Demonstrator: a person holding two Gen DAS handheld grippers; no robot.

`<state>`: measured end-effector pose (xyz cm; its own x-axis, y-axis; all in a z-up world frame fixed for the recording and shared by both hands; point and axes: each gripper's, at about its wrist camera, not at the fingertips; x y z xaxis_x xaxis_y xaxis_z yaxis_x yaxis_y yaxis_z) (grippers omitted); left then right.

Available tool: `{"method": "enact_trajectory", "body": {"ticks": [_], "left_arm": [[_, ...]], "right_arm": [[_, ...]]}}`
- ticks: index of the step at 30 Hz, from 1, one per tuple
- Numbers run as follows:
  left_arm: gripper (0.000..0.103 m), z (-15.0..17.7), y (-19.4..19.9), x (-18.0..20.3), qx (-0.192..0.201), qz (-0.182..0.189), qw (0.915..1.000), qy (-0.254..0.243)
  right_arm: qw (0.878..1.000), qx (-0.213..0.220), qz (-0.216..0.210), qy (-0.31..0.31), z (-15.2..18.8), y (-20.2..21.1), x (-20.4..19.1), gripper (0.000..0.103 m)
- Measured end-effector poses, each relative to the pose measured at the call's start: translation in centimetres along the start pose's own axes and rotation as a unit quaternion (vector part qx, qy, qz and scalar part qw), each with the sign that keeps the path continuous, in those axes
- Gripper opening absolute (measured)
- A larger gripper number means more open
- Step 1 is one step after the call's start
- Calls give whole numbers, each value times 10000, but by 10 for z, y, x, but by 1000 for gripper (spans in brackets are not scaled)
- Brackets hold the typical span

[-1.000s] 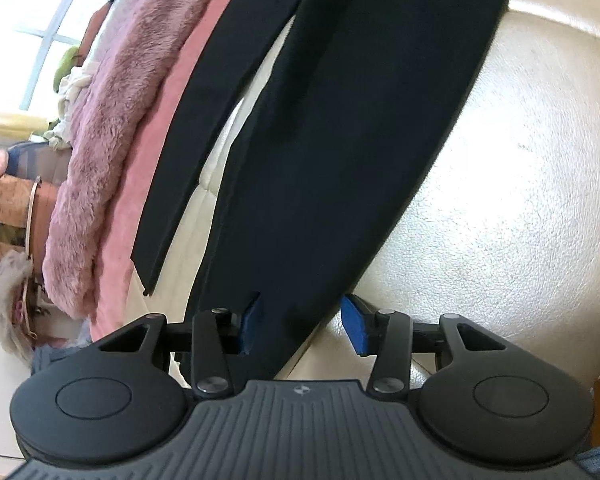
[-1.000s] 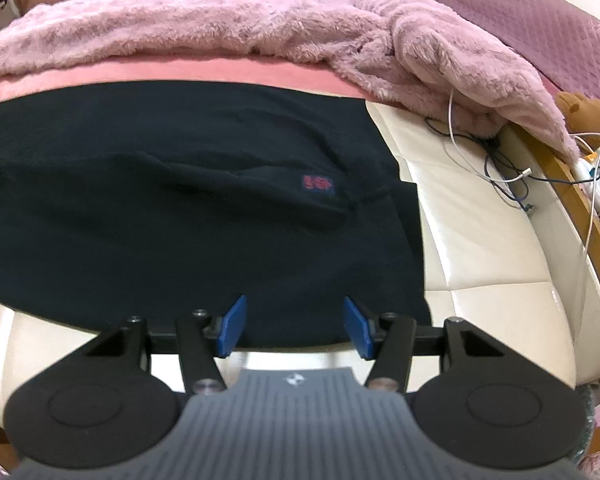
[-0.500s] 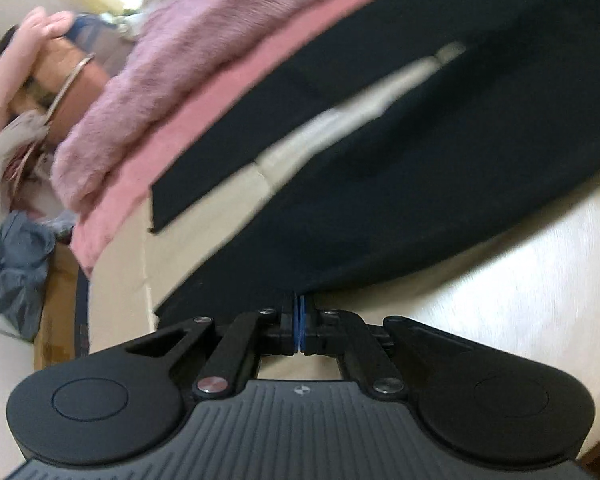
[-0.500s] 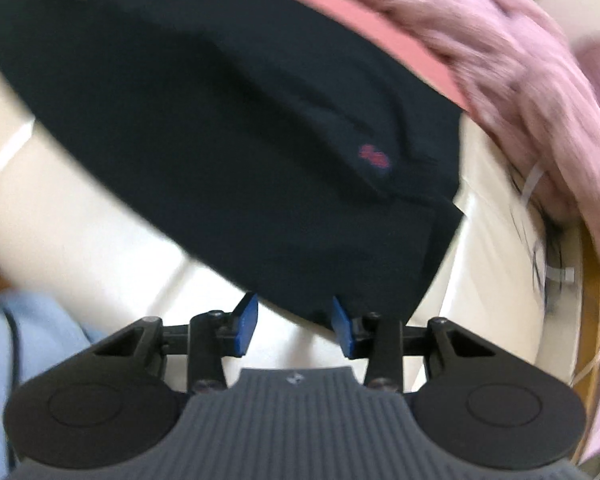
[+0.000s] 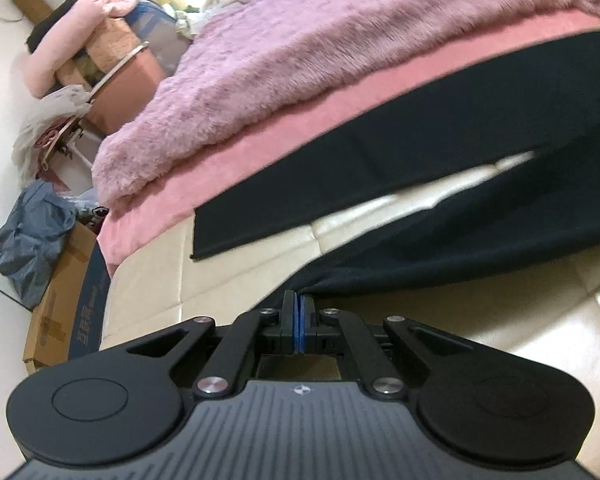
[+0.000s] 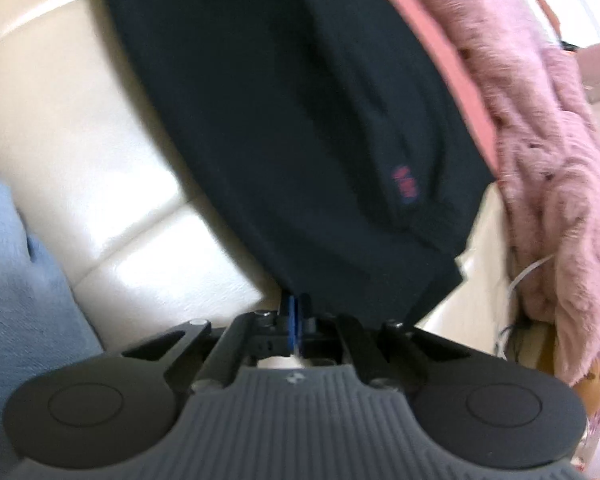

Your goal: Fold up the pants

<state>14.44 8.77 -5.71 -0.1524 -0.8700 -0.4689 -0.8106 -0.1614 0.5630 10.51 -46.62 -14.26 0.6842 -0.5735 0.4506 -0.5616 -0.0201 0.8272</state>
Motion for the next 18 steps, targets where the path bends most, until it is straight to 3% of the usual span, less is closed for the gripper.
{"method": "enact_trajectory", "body": {"ticks": [4,9,18], "left_arm": [[0,-20,-2,-16,104,-127,9995,269],[0,-60,-19,-29,232,-356,9988,250],[0,-129,-99,-41,110,-585,9982,106]], "right_arm": [[9974,420,514,-268,-12,28,26,0],[9885,834,1151,-521,-44,45,77,0],[9764,877,1726,-959,-101,-16,172,0]]}}
Point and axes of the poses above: each gripper's, at about its wrist camera, not at the fingertips, and y roughly against the way its jaws point, x to its right, z to its underside, and after that the axes turned 13 degrees about x, right-handed
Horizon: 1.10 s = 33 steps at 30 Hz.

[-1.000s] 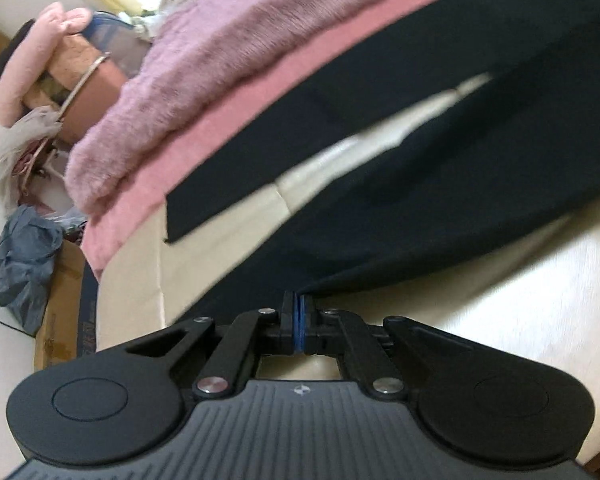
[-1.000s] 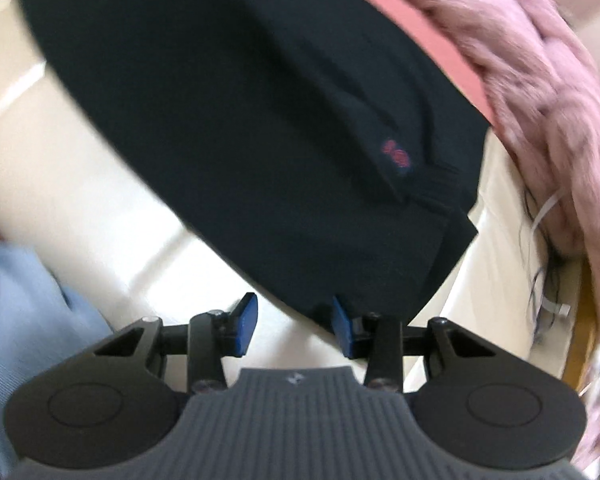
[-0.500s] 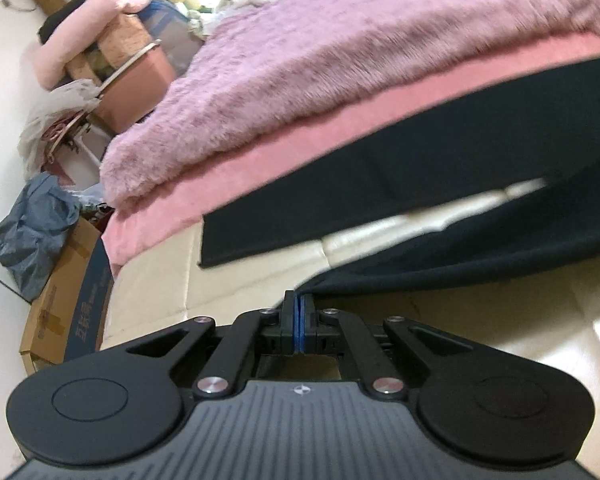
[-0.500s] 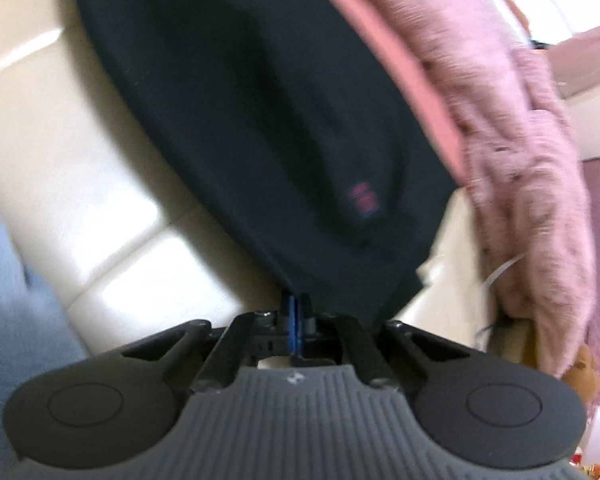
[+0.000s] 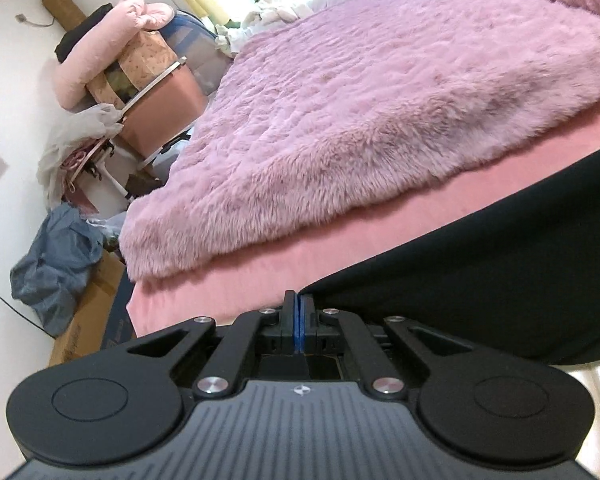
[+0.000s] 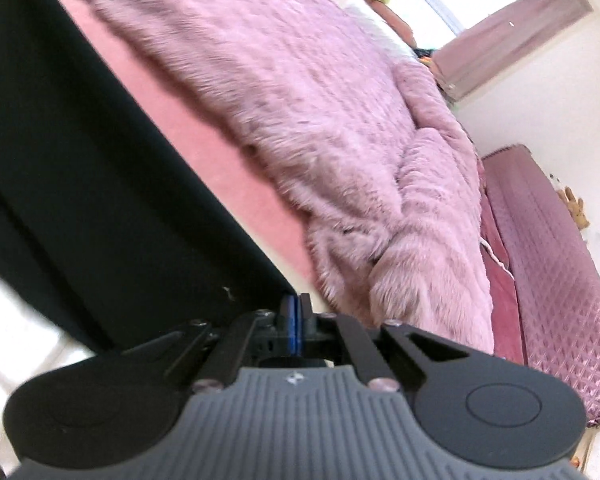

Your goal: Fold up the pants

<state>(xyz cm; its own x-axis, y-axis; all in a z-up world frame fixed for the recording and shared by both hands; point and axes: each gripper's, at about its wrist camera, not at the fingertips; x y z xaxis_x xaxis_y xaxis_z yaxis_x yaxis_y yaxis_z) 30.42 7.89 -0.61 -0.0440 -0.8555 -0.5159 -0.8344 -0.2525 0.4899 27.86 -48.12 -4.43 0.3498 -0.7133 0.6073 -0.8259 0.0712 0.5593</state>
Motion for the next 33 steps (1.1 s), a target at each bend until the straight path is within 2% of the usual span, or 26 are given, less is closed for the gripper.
{"method": "enact_trajectory", "body": {"ticks": [5,10,20,21,22,24,25,26,30,33], "left_arm": [[0,-5,-61,23,-324,43,9990,-312],[0,5,-104,49,-573,126,9955,-750],[0,21,-142,68,-740,182,9925,-958],[3,22,-142,69,-674,166,9930,-956],[11,23,-141,69,-597,123,9936,-948],[19,24,-138,67,-484,73,9949,-876],[25,24,-134,65,-393,31,9961,-795],[26,23,-129,65,-309,21,9968,-742],[27,17,-99,61,-39,212,9984,-525],[27,16,-77,63,-35,793,9968,-63]], "right_arm": [[9992,-325,-1,-217,-10,-70,0,0],[9971,-649,-313,-247,2,-126,-18,0],[9944,-807,-476,-480,22,-172,-31,0],[9945,-777,-466,-517,23,-174,-32,0],[9948,-720,-417,-586,24,-174,-32,0],[9946,-615,-301,-778,25,-171,-29,24],[9944,-519,-194,-900,25,-167,-25,41],[9940,-411,-99,-1004,25,-161,-22,46],[9871,-168,90,-1591,30,-131,-8,46],[9675,-55,205,-2520,49,-95,6,46]]}}
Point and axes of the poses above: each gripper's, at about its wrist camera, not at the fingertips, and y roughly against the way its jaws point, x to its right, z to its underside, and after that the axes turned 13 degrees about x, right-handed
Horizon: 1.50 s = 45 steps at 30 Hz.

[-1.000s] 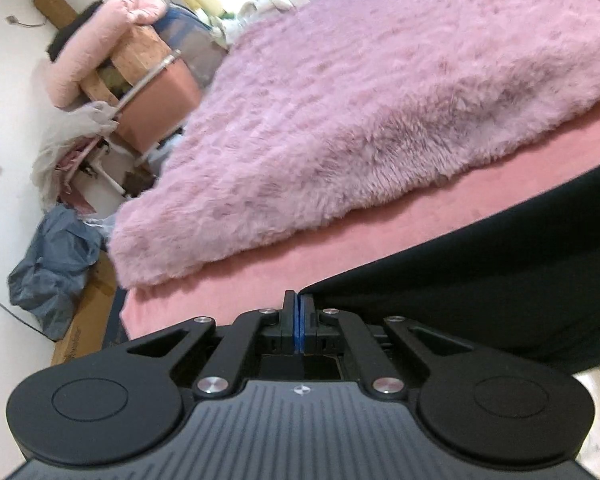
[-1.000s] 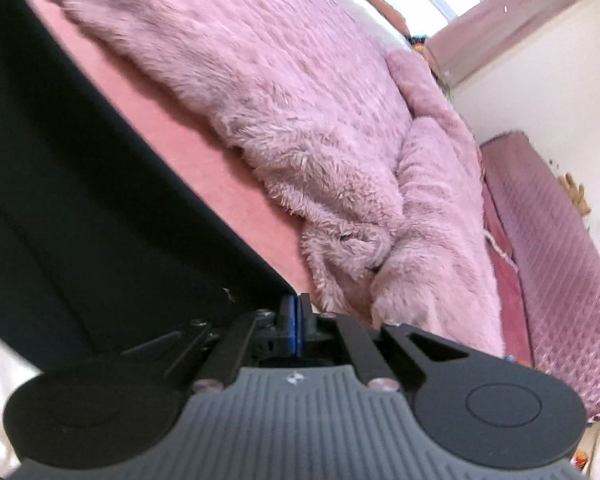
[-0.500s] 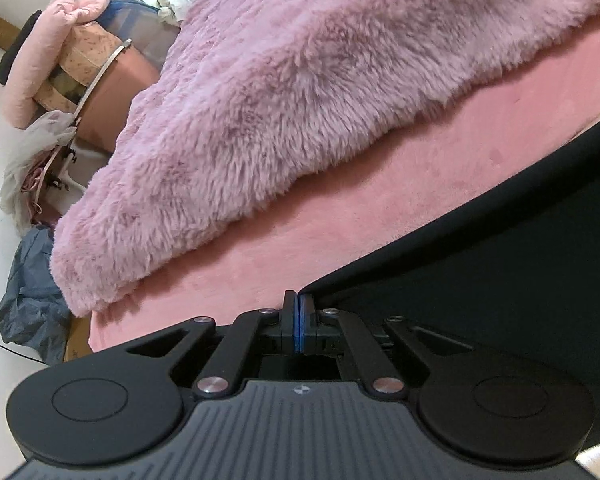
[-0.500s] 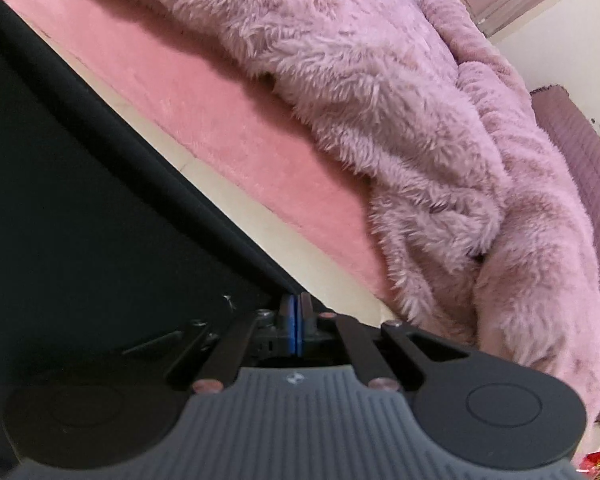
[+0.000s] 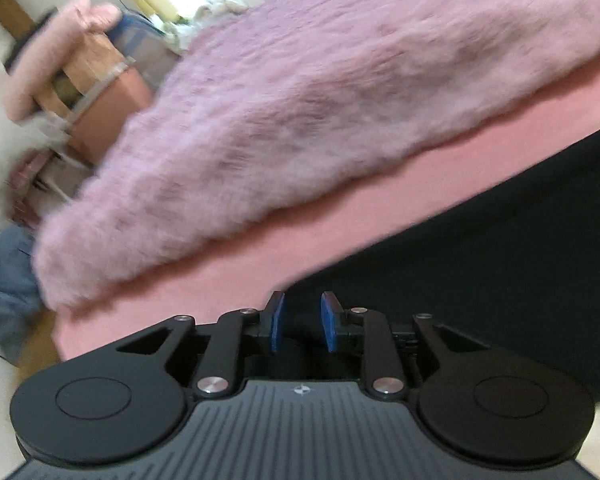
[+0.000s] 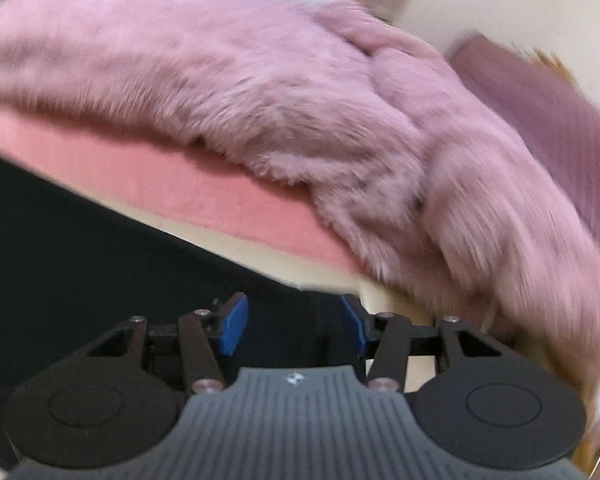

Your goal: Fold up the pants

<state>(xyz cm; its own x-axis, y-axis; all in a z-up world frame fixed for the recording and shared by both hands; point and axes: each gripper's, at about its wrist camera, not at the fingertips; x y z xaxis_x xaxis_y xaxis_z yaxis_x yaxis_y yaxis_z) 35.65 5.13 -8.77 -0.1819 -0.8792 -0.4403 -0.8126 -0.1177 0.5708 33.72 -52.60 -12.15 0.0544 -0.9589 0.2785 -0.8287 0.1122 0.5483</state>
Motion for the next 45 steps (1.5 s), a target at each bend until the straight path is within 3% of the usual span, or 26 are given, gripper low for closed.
{"method": "enact_trajectory", "body": {"ticks": [3,5,9,15,16,18,20,23,29,33,35,37,39,41,44,45], "left_arm": [[26,7,13,10,50,468,9985,278],[25,12,18,21,102,615,9978,218],[19,21,15,41,-99,702,9973,163],[8,26,5,50,-428,612,9969,236],[3,25,4,52,-480,608,9967,229],[0,26,3,57,-550,583,9966,204],[0,25,3,61,-630,518,9965,163],[0,26,10,63,-726,675,9946,320],[0,27,41,88,-645,1362,9870,552],[2,31,49,94,-418,1231,9897,597],[12,33,57,84,-297,1258,9886,777],[15,35,72,71,-117,1256,9878,918],[20,40,88,56,34,1180,9875,1043],[25,50,103,39,130,1080,9870,1185],[31,70,118,20,101,838,9879,1304],[38,76,122,16,93,719,9886,1322]], "right_arm": [[9926,-25,179,-1199,28,40,26,46],[9798,-141,374,-1957,52,63,41,47],[9360,-224,539,-3470,101,90,64,47],[8457,-183,508,-5309,145,73,84,45],[8349,-92,551,-5476,147,69,83,43],[8296,-18,602,-5551,146,61,85,21],[8365,-61,761,-5426,141,55,80,4],[8664,-52,995,-4893,131,56,79,1],[8976,-310,1448,-4151,137,64,117,1],[9209,-546,1374,-3607,132,60,130,5],[9330,-585,1341,-3287,124,61,127,12],[9473,-467,1362,-2863,111,69,117,17],[9581,-316,1359,-2502,99,82,102,29],[9653,-227,1295,-2258,87,90,87,29],[9747,73,804,-2086,72,110,55,29],[9773,154,605,-2024,68,115,40,29]]}}
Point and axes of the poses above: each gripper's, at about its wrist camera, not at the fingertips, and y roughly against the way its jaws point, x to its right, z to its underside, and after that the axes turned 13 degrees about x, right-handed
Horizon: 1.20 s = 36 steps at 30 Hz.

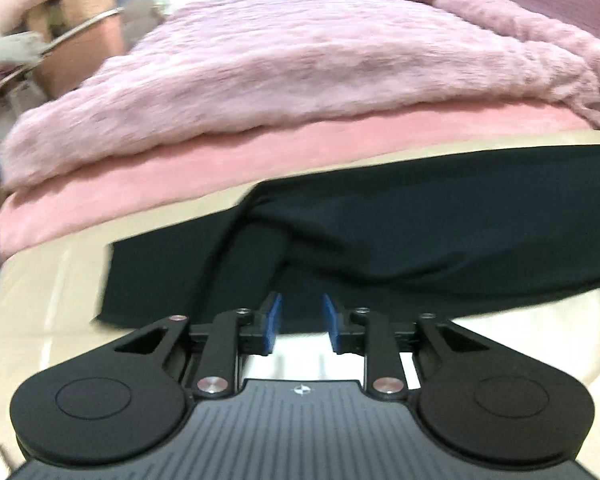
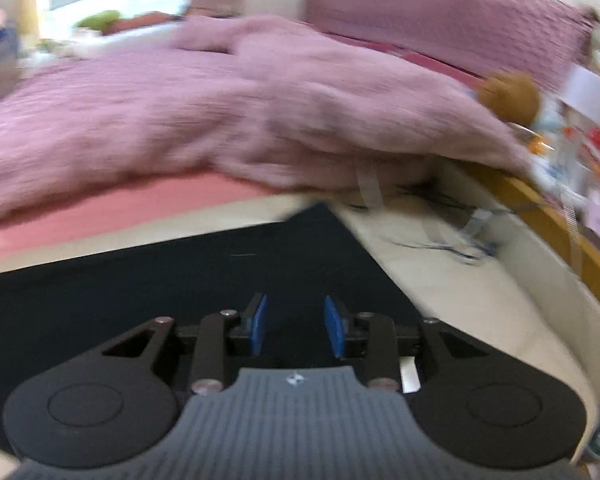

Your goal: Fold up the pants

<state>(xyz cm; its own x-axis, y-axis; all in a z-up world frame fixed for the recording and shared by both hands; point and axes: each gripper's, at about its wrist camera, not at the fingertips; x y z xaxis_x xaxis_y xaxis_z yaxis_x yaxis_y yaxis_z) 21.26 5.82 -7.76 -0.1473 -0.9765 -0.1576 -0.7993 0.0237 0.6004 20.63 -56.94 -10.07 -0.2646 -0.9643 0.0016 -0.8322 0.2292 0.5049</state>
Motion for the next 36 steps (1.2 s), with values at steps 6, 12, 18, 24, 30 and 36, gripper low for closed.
{"method": "enact_trajectory", "body": {"ticks": [6,12,18,24,30,36], "left_arm": [[64,33,13,-36,-65,-613,9975,339],[66,52,3,-90,-46,-876,9858,1434],[27,66,-18,-109,-137,-342,9750,2193],[2,49,-1,-105,383,-322,9762,2108],[2,-21,39,-121,665,-120,9864,1499],[2,-86,76,-128,648,146,9918,1091]], "right_arm": [[9912,38,-1262,398,27,27,-97,28],[9832,-131,-1685,686,50,32,-161,28],[9818,-221,-1653,903,51,23,-182,28],[9841,-376,-1447,962,56,15,-179,28],[9873,-313,-1248,937,58,14,-164,28],[9906,-183,-1092,806,52,11,-153,28]]}}
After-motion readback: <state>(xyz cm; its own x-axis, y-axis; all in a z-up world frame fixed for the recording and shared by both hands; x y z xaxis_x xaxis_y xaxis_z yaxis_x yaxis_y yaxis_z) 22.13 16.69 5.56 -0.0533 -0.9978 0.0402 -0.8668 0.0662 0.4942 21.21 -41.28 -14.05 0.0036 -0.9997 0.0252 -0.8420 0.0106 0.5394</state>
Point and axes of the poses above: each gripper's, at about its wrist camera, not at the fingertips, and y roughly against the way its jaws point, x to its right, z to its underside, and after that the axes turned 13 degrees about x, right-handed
